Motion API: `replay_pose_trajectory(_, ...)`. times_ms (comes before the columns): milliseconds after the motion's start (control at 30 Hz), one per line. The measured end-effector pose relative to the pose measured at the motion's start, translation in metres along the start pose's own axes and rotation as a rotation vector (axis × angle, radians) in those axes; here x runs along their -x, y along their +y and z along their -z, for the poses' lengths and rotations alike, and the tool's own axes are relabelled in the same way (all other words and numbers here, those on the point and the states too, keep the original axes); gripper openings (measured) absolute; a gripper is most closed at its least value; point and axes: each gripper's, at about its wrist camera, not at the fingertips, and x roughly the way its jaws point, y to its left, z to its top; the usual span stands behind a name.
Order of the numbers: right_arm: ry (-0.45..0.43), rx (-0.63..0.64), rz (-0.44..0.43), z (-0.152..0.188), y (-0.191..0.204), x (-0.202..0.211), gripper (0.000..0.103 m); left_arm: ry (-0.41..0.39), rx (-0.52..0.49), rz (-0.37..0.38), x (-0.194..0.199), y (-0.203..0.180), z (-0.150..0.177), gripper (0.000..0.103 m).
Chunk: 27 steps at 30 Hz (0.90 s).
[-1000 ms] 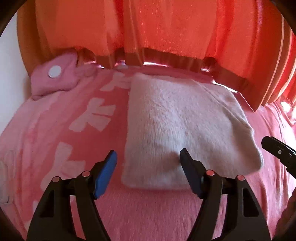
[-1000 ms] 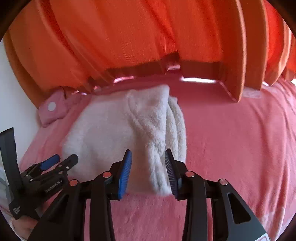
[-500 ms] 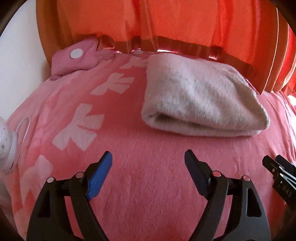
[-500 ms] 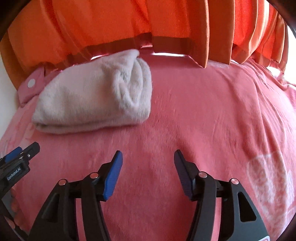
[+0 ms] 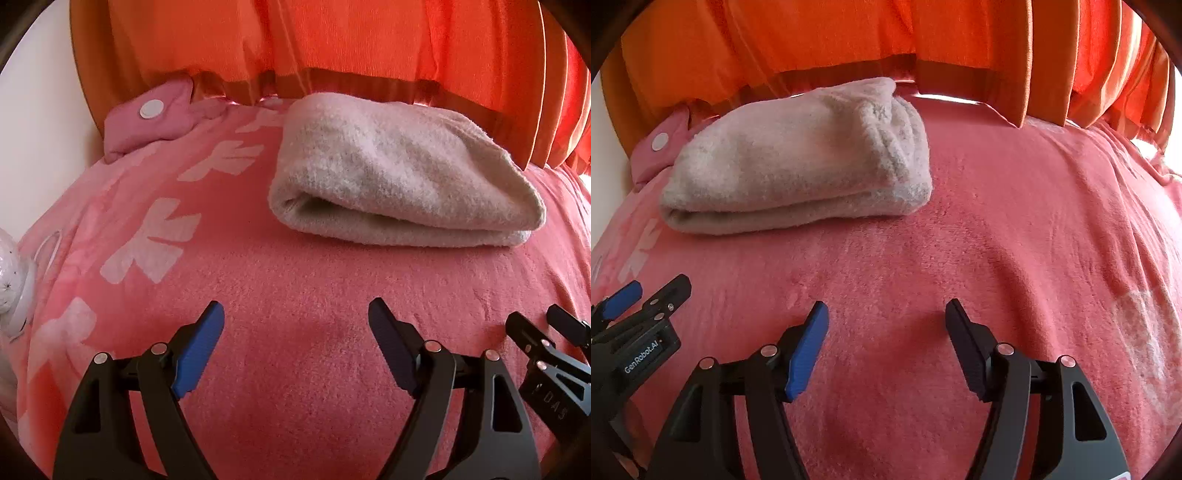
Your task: Fold small clothes
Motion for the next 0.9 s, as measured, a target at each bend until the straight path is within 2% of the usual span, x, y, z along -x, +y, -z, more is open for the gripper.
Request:
replay_pose_trajectory(200, -0.006, 0.011, -0.004, 0.004, 0.004, 0.003, 0.064, 0.013, 0.035, 0.01, -0.003, -0.001, 0.004, 0.078)
replay_pose_trajectory(533, -0.022, 0.05, 0.002, 0.008, 0.014, 0.003, 0.064, -0.003, -0.003, -0.013, -0.004, -0.011, 0.008, 0.078)
replay_pose_trajectory(900, -0.023, 0.045, 0.007, 0.008, 0.017, 0.003, 0.065, -0.013, -0.025, -0.003, -0.002, -0.017, 0.01, 0.079)
